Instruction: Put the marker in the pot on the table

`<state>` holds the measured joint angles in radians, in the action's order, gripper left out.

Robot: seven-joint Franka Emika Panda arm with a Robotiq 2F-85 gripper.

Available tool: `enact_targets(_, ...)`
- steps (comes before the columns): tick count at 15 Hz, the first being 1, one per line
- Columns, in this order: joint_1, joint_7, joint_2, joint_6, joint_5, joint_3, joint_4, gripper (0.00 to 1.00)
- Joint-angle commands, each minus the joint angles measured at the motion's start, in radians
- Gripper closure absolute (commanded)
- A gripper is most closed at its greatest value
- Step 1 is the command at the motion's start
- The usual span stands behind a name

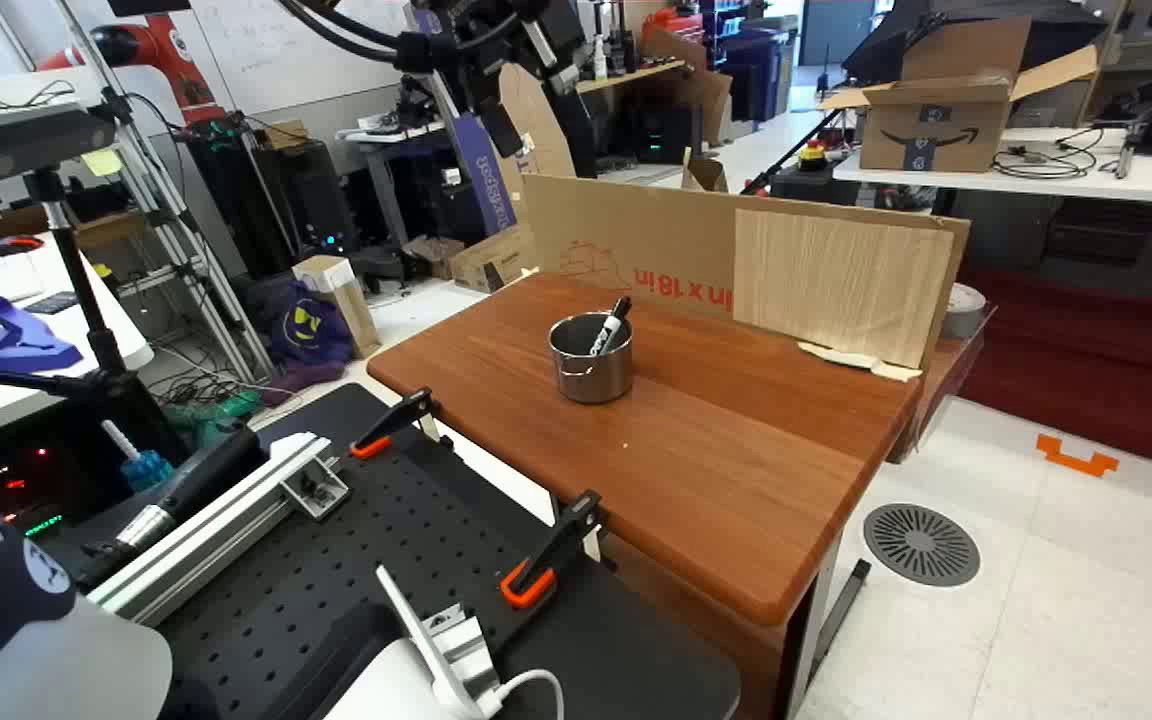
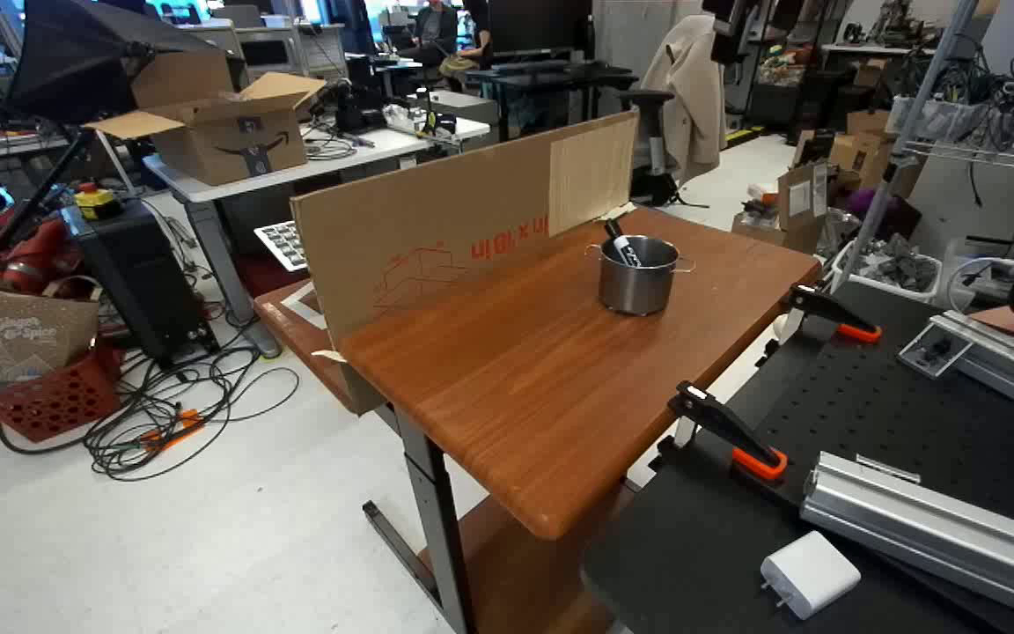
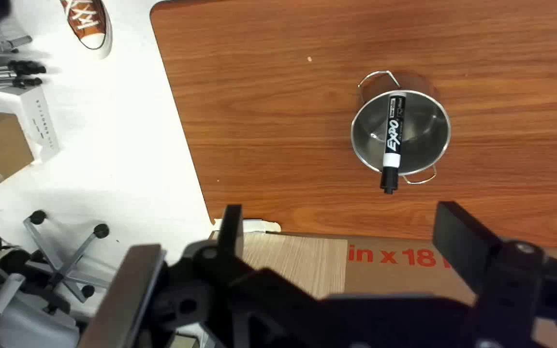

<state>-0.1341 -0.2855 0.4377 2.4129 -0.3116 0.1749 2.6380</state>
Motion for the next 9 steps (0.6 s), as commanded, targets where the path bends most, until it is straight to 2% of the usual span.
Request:
enact_targets(1, 0.015, -0.005, -0.001, -0.004, -0.008, -0.015, -0.002, 0.0)
enact_targets(9, 0.01, -0.013, -0.016, 0.029, -0.024, -0.011, 0.0, 0.0)
